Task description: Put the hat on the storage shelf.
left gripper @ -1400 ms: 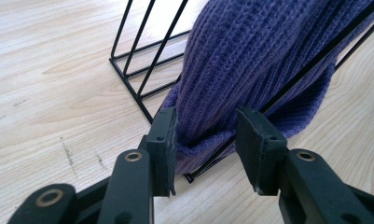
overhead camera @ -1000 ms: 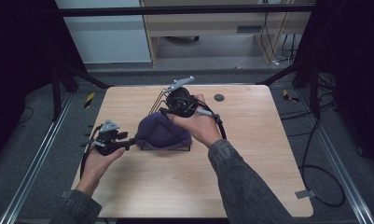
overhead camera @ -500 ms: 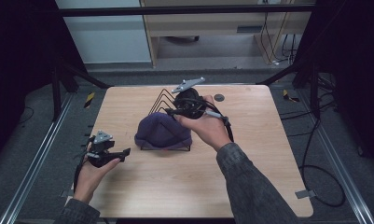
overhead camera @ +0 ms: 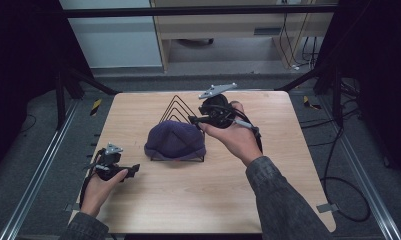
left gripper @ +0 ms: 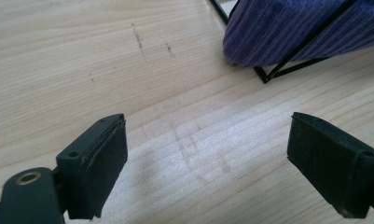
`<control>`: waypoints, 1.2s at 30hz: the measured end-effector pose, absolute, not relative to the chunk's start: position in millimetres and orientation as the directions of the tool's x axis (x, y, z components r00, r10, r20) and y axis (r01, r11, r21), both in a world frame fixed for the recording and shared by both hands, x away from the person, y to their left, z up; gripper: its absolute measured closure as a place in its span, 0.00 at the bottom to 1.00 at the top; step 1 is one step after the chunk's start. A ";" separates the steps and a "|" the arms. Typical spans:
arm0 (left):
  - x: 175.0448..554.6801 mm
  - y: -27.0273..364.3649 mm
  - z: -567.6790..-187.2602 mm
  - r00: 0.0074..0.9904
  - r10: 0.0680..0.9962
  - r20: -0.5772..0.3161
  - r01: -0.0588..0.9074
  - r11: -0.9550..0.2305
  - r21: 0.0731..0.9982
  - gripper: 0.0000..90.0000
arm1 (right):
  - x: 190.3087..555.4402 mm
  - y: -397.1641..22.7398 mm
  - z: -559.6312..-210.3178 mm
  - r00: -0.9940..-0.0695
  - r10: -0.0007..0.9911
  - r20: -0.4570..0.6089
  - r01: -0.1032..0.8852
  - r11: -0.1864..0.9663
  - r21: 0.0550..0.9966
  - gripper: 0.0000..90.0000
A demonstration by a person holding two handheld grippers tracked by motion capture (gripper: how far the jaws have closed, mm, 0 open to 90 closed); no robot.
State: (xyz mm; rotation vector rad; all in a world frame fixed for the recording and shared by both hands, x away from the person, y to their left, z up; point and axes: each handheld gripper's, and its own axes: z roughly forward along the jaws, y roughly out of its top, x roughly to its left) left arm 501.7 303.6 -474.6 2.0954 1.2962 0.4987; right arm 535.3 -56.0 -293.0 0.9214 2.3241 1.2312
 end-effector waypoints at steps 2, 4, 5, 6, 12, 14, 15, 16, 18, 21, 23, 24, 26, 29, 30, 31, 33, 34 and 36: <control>501.9 303.1 -476.1 0.452 0.892 -0.004 0.669 -0.337 0.662 0.11 | 534.3 -61.4 -293.6 -0.721 0.693 -0.009 0.382 0.409 0.829 0.55; 502.7 302.4 -478.2 0.457 0.890 -0.003 0.675 -0.345 0.652 0.10 | 533.3 -65.7 -294.4 -0.715 0.699 -0.009 0.387 0.407 0.827 0.53; 503.3 302.3 -479.7 0.461 0.888 -0.002 0.680 -0.351 0.644 0.10 | 532.9 -68.3 -295.0 -0.712 0.702 -0.009 0.388 0.405 0.828 0.52; 503.9 302.1 -481.6 0.460 0.888 -0.003 0.687 -0.354 0.635 0.09 | 532.4 -70.8 -295.5 -0.710 0.704 -0.007 0.389 0.402 0.829 0.51; 506.5 303.1 -487.7 0.456 0.890 -0.013 0.711 -0.356 0.606 0.07 | 525.8 -90.4 -296.0 -0.687 0.727 -0.004 0.399 0.382 0.833 0.43; 506.5 303.1 -488.8 0.453 0.891 -0.017 0.717 -0.352 0.602 0.07 | 523.3 -99.2 -295.4 -0.675 0.738 -0.003 0.402 0.371 0.837 0.41; 506.8 303.3 -489.2 0.457 0.889 -0.012 0.717 -0.360 0.597 0.07 | 522.6 -102.0 -295.1 -0.671 0.742 0.000 0.405 0.367 0.838 0.40; 506.8 303.3 -489.2 0.457 0.889 -0.012 0.717 -0.360 0.597 0.07 | 522.6 -102.0 -295.1 -0.671 0.742 0.000 0.405 0.367 0.838 0.40; 506.9 301.3 -491.1 0.458 0.889 -0.017 0.724 -0.362 0.587 0.07 | 520.0 -113.3 -294.9 -0.655 0.755 0.002 0.412 0.355 0.839 0.37; 506.9 300.3 -491.8 0.462 0.887 -0.014 0.726 -0.368 0.581 0.05 | 517.3 -124.0 -296.3 -0.643 0.766 0.008 0.422 0.345 0.839 0.35; 507.0 300.3 -491.9 0.462 0.887 -0.015 0.725 -0.368 0.582 0.05 | 516.1 -127.2 -297.1 -0.636 0.771 0.011 0.428 0.340 0.837 0.34; 507.0 300.6 -492.3 0.462 0.887 -0.016 0.725 -0.367 0.583 0.05 | 513.8 -135.0 -299.4 -0.628 0.778 0.013 0.431 0.335 0.838 0.33; 506.8 300.3 -492.8 0.461 0.887 -0.016 0.723 -0.365 0.586 0.04 | 511.5 -142.1 -302.2 -0.619 0.785 0.018 0.439 0.327 0.837 0.32; 506.7 299.7 -493.2 0.469 0.883 -0.003 0.718 -0.379 0.584 0.04 | 508.7 -153.1 -307.9 -0.604 0.797 0.021 0.450 0.320 0.834 0.29; 506.7 299.7 -493.2 0.469 0.883 -0.003 0.718 -0.379 0.584 0.03 | 508.7 -153.1 -307.9 -0.604 0.797 0.021 0.450 0.320 0.834 0.29; 505.9 298.8 -493.8 0.475 0.880 0.008 0.713 -0.390 0.583 0.03 | 507.0 -161.3 -312.8 -0.593 0.805 0.020 0.454 0.313 0.834 0.27; 505.4 297.7 -494.8 0.477 0.879 0.013 0.709 -0.393 0.586 0.02 | 505.4 -169.7 -318.5 -0.577 0.817 0.025 0.467 0.304 0.830 0.25; 505.4 297.7 -494.8 0.477 0.879 0.013 0.709 -0.393 0.586 0.01 | 505.4 -169.7 -318.5 -0.577 0.817 0.025 0.467 0.304 0.830 0.25; 505.7 297.7 -495.3 0.484 0.875 0.018 0.704 -0.402 0.585 0.00 | 502.6 -182.0 -325.8 -0.553 0.832 0.033 0.482 0.288 0.827 0.23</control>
